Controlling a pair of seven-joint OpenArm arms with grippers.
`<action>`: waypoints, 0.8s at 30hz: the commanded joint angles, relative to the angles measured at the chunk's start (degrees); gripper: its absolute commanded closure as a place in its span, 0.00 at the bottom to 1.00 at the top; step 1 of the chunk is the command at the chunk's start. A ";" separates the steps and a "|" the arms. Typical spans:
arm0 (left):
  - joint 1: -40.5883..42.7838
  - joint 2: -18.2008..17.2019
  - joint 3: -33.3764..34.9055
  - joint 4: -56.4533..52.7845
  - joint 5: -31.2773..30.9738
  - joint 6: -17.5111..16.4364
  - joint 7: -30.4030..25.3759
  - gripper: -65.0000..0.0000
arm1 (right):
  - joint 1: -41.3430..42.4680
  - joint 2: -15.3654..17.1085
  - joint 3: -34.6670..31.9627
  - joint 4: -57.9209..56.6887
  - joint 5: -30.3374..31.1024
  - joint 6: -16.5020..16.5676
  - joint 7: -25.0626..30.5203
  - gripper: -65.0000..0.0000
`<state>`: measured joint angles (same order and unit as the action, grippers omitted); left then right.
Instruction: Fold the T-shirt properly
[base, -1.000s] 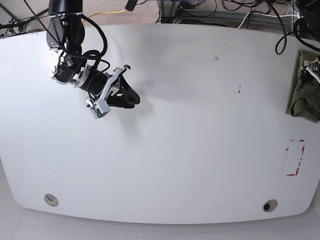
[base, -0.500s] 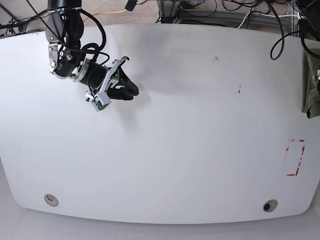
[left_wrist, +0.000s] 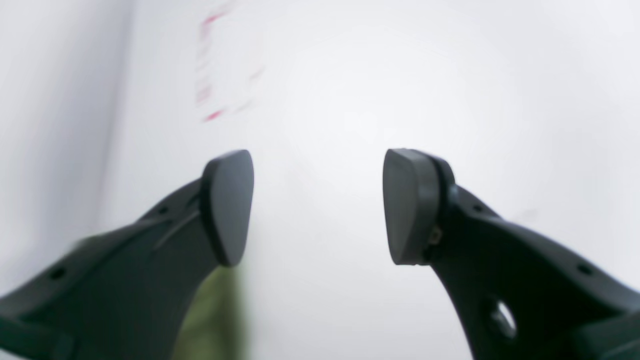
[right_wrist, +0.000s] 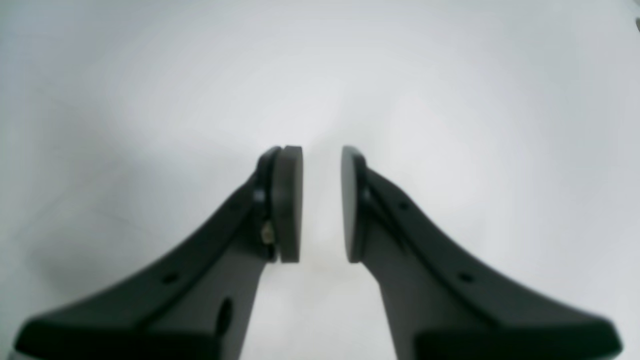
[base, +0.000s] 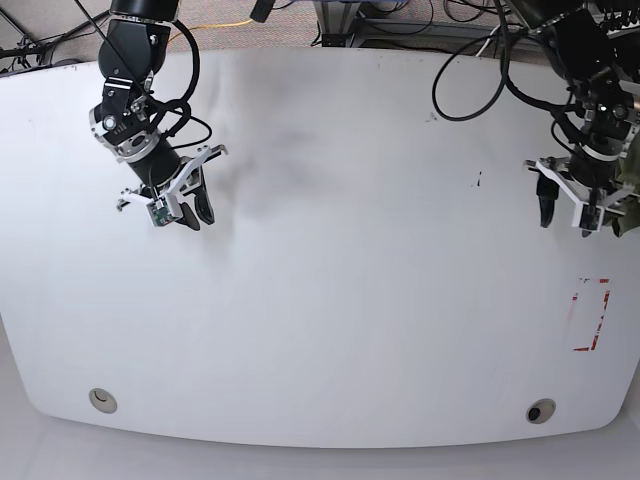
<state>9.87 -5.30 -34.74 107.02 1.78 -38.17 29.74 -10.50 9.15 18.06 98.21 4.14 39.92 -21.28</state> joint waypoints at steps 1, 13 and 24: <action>2.83 2.09 3.05 0.27 -0.51 5.87 -10.79 0.44 | -0.35 0.22 2.73 -4.81 -2.69 0.08 13.41 0.81; 24.11 8.51 16.50 -0.43 -0.59 19.84 -33.47 0.44 | -15.56 0.39 9.85 -12.19 1.09 0.08 27.65 0.81; 50.57 13.08 17.47 1.42 -1.03 19.49 -38.40 0.44 | -37.89 -0.84 9.67 -8.41 13.48 0.08 29.94 0.81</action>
<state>56.31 7.75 -17.28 107.44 1.52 -18.65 -6.90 -43.88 8.56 27.53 88.05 15.51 39.44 7.20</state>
